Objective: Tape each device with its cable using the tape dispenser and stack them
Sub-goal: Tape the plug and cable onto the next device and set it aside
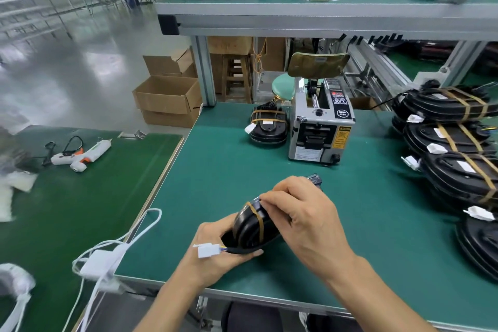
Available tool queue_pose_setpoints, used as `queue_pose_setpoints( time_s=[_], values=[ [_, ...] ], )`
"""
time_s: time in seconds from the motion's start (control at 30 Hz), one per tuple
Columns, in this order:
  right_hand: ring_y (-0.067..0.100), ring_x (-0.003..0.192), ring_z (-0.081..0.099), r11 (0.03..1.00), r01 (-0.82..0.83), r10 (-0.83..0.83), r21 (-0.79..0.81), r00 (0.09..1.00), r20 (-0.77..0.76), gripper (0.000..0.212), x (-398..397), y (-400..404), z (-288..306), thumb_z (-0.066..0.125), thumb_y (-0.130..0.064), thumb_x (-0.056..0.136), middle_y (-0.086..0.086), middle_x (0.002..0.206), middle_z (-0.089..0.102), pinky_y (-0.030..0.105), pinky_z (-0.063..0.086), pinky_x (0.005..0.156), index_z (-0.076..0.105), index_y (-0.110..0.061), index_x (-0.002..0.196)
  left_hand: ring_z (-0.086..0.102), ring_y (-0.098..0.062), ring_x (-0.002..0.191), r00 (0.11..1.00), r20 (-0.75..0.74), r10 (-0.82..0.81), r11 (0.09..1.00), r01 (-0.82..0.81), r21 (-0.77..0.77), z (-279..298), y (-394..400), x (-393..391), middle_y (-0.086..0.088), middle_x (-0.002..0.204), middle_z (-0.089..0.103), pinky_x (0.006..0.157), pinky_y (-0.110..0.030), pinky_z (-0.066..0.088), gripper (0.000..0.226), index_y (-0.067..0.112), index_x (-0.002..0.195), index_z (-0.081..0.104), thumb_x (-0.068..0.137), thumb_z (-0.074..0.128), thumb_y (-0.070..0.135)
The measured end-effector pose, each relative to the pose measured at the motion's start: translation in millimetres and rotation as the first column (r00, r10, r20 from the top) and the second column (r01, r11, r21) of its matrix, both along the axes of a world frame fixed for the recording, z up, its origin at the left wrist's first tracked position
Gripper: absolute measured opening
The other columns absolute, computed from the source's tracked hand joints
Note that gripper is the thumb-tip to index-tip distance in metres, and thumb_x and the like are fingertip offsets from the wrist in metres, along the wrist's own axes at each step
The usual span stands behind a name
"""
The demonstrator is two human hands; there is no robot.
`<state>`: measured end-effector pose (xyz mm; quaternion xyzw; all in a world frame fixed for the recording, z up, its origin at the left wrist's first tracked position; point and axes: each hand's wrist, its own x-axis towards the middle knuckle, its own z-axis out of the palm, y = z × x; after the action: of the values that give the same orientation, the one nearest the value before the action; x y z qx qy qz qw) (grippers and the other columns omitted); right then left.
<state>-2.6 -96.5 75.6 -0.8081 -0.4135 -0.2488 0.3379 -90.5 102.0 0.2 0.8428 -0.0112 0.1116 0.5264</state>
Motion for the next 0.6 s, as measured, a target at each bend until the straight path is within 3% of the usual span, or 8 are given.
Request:
queue_pose_setpoints(
  time_s=[0.47,0.6],
  values=[
    [0.024,0.082,0.055,0.994,-0.072,0.072,-0.087,0.997,-0.004,0.014,0.3,-1.7,-0.8,0.066,-0.027,0.100,-0.001,0.097,0.059,0.043,0.048,0.070,0.075,-0.017,0.102,0.068,0.005,0.077,1.000,-0.021,0.004,1.000,-0.004,0.007,3.4,-1.9,-2.1,0.016,0.089,0.078,0.073,-0.011,0.051,0.039,0.051,0.104,0.073,0.074,0.095,0.040],
    [0.014,0.089,0.058,0.996,-0.087,0.082,-0.027,0.984,-0.160,0.010,1.6,-6.6,5.9,0.070,-0.023,0.096,-0.007,0.098,0.060,0.034,0.049,0.079,0.078,-0.020,0.103,0.067,0.001,0.079,0.999,-0.033,0.011,1.000,-0.011,0.001,1.9,-1.8,-2.0,0.011,0.093,0.079,0.075,-0.018,0.055,0.043,0.045,0.112,0.074,0.074,0.094,0.044]
  ],
)
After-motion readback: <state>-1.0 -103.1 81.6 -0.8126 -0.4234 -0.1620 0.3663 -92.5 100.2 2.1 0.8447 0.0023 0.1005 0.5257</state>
